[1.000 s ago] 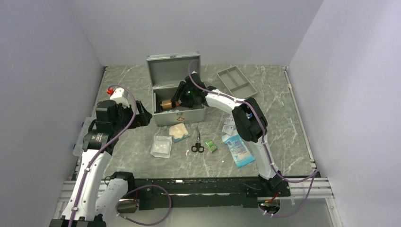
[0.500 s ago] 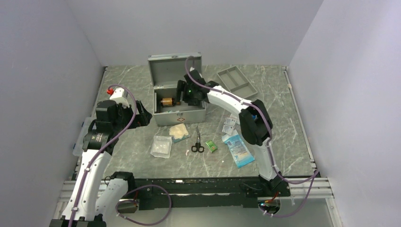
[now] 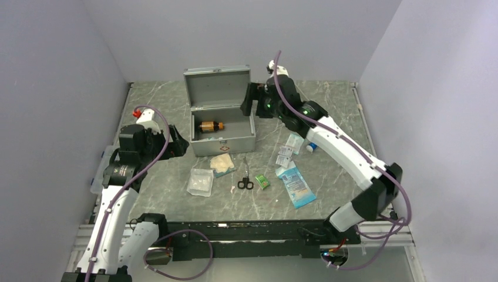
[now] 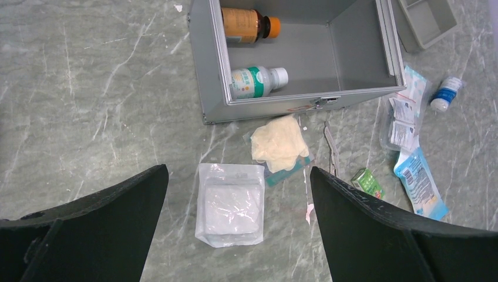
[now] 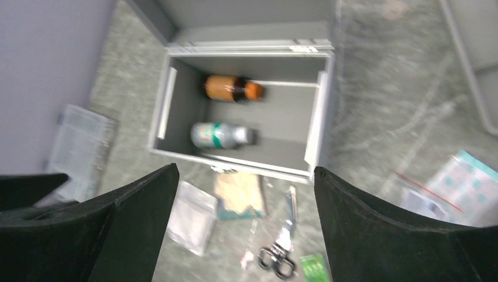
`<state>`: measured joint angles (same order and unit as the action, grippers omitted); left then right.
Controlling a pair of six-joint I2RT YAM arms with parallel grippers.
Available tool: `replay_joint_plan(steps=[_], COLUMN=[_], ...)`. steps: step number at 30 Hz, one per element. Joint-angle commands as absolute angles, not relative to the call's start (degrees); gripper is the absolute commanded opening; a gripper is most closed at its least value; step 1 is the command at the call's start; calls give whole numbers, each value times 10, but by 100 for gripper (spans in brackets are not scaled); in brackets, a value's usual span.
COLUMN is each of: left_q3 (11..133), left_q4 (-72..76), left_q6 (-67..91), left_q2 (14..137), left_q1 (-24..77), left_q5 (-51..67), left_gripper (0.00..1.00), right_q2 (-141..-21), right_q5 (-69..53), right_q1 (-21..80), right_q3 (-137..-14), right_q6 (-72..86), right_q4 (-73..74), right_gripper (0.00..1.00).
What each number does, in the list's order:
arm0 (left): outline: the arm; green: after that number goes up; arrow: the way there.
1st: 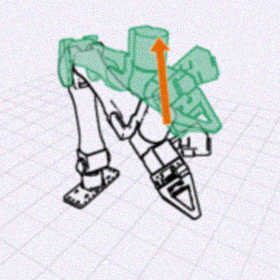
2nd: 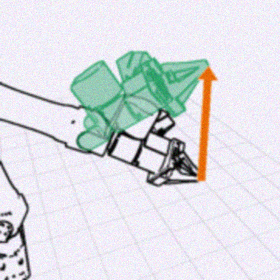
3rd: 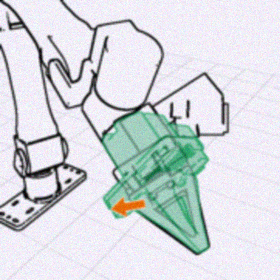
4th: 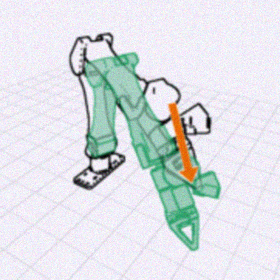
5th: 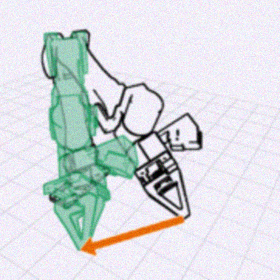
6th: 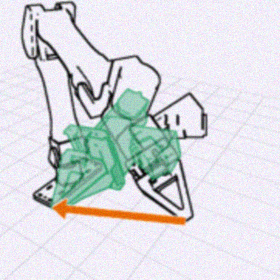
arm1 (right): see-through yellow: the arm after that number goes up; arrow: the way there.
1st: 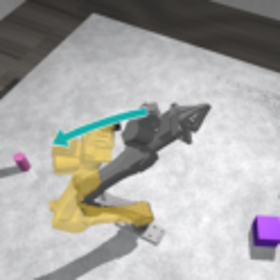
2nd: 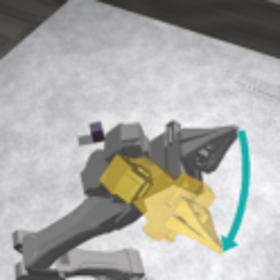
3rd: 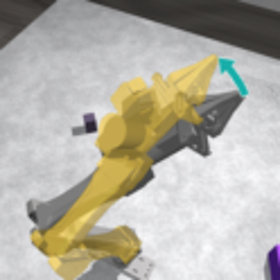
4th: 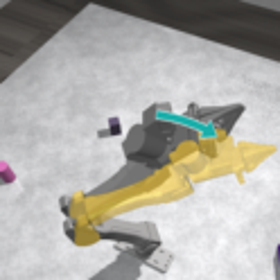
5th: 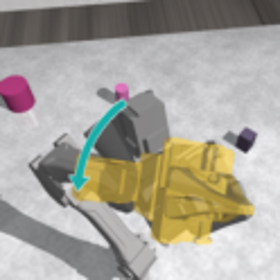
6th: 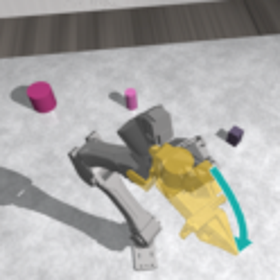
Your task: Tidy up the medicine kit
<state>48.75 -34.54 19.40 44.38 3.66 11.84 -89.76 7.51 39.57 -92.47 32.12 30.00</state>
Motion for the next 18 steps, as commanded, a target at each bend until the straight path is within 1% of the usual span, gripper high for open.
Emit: replay_joint_plan(steps=[1,5,9,18], left_q3=[492,489,490,489], left_q4=[-328,-320,-318,-316], left_q6=[199,199,202,205], left_q2=[445,447,461,466], left_q1=[33,33,32,31], left_q5=[132,145,160,169], left_gripper=[99,99,99,99], right_q2=[-822,-757,-707,-642], right_q5=[144,197,221,205], right_q1=[395,394,394,389], right_q3=[-855,-780,-720,-590], right_q6=[279,279,295,351], right_q4=[372,404,432,512], right_gripper=[88,89,91,91])
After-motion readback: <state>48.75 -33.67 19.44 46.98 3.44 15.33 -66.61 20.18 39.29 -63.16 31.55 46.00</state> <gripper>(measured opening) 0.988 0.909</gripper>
